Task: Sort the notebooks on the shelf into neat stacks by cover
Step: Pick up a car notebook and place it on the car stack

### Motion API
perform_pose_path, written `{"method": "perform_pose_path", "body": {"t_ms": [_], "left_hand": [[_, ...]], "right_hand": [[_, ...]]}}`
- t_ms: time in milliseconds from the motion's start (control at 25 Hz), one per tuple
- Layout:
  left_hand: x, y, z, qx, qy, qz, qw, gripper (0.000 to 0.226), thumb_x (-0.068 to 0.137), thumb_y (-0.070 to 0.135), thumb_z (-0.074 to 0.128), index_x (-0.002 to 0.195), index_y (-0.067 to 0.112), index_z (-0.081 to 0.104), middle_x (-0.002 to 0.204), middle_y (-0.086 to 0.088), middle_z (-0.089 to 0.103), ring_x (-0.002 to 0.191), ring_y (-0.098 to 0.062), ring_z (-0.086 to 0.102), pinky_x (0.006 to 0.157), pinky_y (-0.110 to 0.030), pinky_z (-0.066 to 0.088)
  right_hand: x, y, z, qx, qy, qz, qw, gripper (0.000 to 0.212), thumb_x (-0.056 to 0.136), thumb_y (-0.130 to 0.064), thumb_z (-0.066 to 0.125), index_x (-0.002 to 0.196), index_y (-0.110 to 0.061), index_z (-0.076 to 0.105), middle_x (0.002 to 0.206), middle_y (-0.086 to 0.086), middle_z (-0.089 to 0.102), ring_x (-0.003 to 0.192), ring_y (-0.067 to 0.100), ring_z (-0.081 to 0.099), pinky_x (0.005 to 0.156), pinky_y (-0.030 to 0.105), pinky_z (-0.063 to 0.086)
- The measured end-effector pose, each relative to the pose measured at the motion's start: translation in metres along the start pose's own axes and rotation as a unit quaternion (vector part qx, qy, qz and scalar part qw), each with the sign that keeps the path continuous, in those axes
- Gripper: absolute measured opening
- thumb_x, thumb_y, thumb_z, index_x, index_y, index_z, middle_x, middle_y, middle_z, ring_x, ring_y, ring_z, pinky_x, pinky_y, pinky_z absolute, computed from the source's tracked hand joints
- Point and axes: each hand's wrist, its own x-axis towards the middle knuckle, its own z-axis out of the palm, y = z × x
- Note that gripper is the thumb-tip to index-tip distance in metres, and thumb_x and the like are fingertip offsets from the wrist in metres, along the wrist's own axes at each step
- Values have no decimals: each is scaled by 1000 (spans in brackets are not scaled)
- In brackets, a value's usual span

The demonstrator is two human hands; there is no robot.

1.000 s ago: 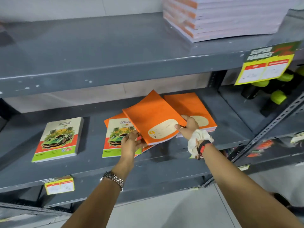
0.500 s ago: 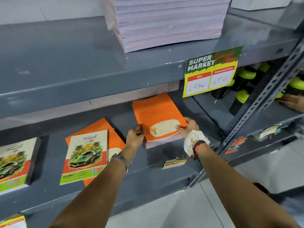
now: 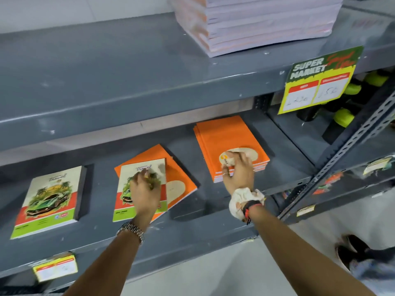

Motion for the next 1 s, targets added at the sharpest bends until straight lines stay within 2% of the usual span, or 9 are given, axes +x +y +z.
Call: {"method": "perform_pose_path", "body": {"t_ms": [80, 240, 360, 440, 520, 600, 680, 800, 1000], "left_hand": [[4, -35, -28, 38, 6, -24, 999, 51, 79, 10, 58, 127, 3, 43, 128, -24, 49, 118, -42, 40, 102, -53, 37], [8, -70, -63, -62, -92, -99, 989, 41, 85, 9, 50, 125, 4, 43, 126, -21, 52, 116, -40, 48, 93, -44, 41], [2, -71, -80, -178, -142, -137, 964, 29, 90, 10, 50, 118, 4, 48, 117, -10, 59, 104, -29, 56, 81, -32, 39], [-5, -67, -94, -235, -198, -131, 943, 29, 90, 7, 50, 119, 7, 47, 114, -2, 55, 106, -22, 54, 83, -28, 38], [-7, -75, -110, -265, -235, -105, 929, 40, 90, 9, 51, 129, 12, 42, 123, 0, 53, 119, -22, 51, 93, -30, 40], [-2, -89, -133, -265, -228, -101, 931, 51, 90, 15, 52, 138, 18, 34, 132, 3, 48, 123, -16, 46, 101, -28, 35], [7, -106, -163, -254, -204, -106, 940, 60, 91, 19, 52, 143, 19, 24, 140, 4, 40, 126, -12, 40, 101, -25, 29], [24, -139, -207, -240, -159, -92, 953, 69, 91, 22, 52, 147, 18, 12, 154, 4, 24, 139, -17, 28, 108, -26, 24], [58, -197, -254, -229, -111, -119, 960, 67, 91, 21, 51, 146, 17, 14, 153, 3, 25, 139, -17, 28, 112, -29, 23]], "right_hand": [[-22, -28, 32, 16, -99, 8, 995, 34, 80, -14, 59, 115, -13, 60, 114, 14, 58, 111, 35, 49, 93, 43, 45], [-58, -77, 86, -77, -264, 59, 960, 32, 87, -32, 53, 108, -9, 57, 122, 14, 52, 118, 35, 44, 100, 44, 41], [-76, -106, 106, -99, -258, 115, 954, 36, 87, -37, 52, 110, -10, 56, 128, 14, 47, 121, 35, 43, 101, 44, 40], [-82, -116, 120, -71, -240, 163, 954, 43, 81, -36, 60, 116, -11, 57, 126, 15, 54, 117, 36, 49, 100, 43, 45], [-84, -124, 134, 13, -259, 218, 941, 40, 77, -28, 67, 110, -7, 62, 106, 14, 71, 104, 34, 60, 87, 40, 55], [-94, -142, 145, 130, -281, 270, 912, 33, 78, -8, 68, 109, -2, 63, 88, 8, 78, 100, 31, 63, 80, 34, 59], [-107, -173, 155, 159, -255, 248, 921, 33, 74, 2, 70, 107, 0, 65, 98, 11, 74, 99, 29, 65, 88, 34, 54], [-127, -227, 184, 186, -271, 198, 924, 37, 74, 6, 70, 110, 2, 63, 109, 11, 67, 97, 24, 61, 88, 32, 48], [-140, -285, 241, 187, -304, 170, 919, 41, 75, 0, 70, 115, -2, 60, 120, 14, 66, 108, 28, 62, 93, 35, 50]]}}
